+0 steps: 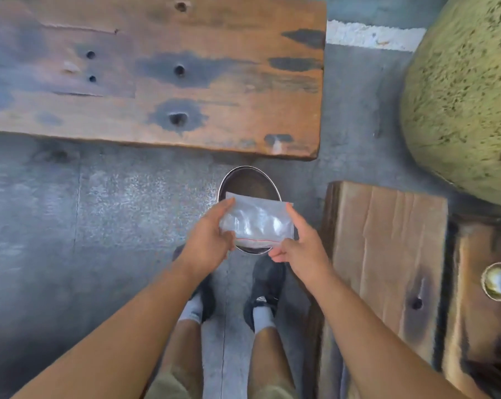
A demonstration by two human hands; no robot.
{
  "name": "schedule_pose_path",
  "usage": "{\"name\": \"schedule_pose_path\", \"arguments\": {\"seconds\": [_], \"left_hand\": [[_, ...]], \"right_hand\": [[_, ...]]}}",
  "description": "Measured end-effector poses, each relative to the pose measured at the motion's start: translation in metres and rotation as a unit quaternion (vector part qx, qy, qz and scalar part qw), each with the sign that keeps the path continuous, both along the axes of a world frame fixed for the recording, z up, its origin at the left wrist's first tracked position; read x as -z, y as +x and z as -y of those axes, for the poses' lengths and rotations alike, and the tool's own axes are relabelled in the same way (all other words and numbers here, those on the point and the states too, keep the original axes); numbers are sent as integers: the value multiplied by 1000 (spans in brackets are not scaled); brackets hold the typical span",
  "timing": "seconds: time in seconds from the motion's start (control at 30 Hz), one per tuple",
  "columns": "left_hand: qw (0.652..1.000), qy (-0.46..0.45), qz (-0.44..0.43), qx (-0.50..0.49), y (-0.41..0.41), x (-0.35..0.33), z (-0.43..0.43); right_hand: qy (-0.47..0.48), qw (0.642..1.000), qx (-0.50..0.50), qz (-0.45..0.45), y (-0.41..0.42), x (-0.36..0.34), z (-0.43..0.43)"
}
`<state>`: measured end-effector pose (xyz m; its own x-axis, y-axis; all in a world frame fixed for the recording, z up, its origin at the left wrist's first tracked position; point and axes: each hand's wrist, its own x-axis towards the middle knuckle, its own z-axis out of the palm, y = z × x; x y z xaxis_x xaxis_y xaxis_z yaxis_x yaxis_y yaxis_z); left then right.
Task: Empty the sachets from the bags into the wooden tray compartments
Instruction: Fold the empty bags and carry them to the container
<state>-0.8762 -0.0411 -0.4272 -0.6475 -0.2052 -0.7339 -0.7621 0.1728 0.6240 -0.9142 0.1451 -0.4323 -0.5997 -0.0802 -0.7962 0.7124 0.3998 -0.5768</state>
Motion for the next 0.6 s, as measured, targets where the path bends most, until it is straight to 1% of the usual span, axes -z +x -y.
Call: {"name": "schedule_pose_path", "arguments": {"seconds": [0.13,0.33,0.47,0.6], "left_hand": [[999,-28,2,16,1,64,2],[998,-48,28,-13,6,130,0],[998,-48,27,-20,6,153,-1],[998,-62,30,-16,7,166,-3]], "right_hand": [[26,1000,-8,7,-3,60,1],[56,998,-3,0,-4,125,6],[83,996,-1,-31,0,148,6],[102,993,-29,-51,5,162,3]]}}
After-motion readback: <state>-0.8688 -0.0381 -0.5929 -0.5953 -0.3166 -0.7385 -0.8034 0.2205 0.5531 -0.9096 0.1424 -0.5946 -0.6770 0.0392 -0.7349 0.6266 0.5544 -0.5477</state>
